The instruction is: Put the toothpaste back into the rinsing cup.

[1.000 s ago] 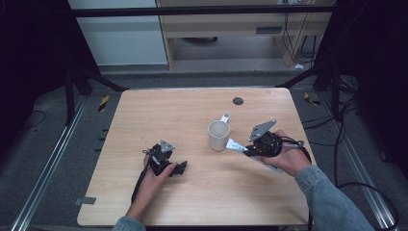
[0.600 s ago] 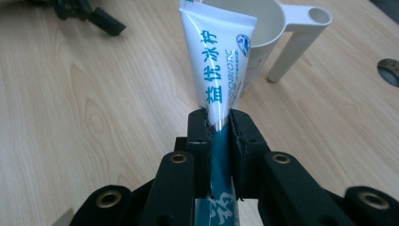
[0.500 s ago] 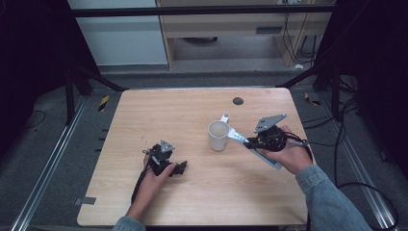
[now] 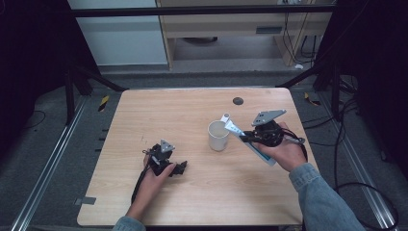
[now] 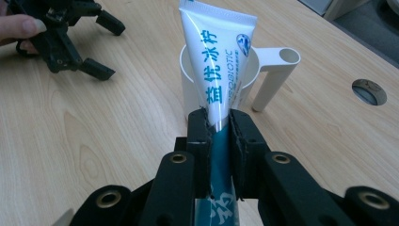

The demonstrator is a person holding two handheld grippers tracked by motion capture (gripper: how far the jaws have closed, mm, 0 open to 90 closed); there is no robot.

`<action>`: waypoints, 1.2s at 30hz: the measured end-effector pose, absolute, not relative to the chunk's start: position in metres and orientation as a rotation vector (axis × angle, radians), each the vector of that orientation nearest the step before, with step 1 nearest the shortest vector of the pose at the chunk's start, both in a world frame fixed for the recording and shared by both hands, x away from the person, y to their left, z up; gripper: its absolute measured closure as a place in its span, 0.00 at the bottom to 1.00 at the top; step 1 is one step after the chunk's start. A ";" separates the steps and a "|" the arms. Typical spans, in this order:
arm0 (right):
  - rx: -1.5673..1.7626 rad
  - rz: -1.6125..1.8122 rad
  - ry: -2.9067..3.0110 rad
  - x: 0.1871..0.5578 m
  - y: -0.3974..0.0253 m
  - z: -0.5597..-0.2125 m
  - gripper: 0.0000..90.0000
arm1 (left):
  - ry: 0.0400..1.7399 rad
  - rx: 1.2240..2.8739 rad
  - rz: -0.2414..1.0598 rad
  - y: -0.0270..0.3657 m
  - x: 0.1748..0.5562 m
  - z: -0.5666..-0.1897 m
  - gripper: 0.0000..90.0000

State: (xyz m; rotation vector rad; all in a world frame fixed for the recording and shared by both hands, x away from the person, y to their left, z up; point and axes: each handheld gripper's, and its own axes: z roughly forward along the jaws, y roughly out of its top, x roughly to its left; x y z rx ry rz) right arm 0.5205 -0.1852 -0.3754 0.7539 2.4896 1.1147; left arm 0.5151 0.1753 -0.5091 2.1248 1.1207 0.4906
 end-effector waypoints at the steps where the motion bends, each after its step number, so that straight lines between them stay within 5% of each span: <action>1: 0.756 1.122 2.485 0.521 -0.184 -0.375 0.88 | 1.120 2.125 0.490 0.175 0.515 -0.509 0.00; 36: 0.820 1.244 2.313 0.531 -0.161 -0.356 0.88 | 1.120 2.126 0.490 0.175 0.515 -0.509 0.00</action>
